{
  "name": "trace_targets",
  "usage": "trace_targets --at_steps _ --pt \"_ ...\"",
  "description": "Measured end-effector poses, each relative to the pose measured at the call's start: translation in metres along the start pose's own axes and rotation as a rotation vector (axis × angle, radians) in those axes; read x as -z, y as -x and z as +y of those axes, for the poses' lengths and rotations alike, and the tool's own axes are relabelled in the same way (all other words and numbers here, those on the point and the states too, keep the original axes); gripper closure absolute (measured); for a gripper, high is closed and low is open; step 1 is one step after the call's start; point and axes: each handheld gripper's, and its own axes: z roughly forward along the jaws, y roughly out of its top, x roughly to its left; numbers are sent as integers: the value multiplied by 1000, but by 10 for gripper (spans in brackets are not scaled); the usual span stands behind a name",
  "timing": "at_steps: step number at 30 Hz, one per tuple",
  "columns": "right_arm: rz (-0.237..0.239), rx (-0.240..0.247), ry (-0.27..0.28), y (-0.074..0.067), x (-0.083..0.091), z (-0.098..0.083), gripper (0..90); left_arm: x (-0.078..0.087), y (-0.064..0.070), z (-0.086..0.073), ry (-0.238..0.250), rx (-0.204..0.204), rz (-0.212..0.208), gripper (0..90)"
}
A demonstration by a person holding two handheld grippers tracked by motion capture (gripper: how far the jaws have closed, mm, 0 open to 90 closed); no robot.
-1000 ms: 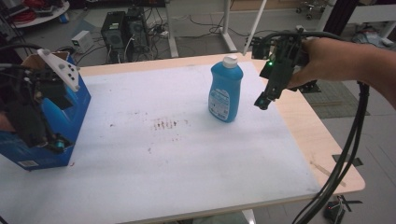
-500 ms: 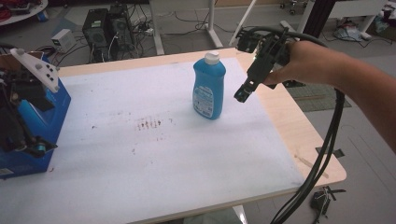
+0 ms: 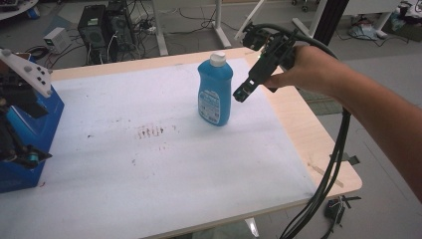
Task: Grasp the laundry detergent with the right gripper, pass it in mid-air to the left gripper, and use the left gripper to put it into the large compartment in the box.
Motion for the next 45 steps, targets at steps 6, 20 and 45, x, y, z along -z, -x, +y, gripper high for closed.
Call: trace_targets --at_steps 6,20,45 --pt "-16 -21 78 1 -3 -3 30 -3 -2 2 -5 -6 -5 17" --pt "-39 -45 216 5 -14 -13 30 -4 -4 5 -7 -6 -6 17" --pt "-46 -69 414 3 -43 -37 29 -9 -8 8 -5 -5 -7 17"
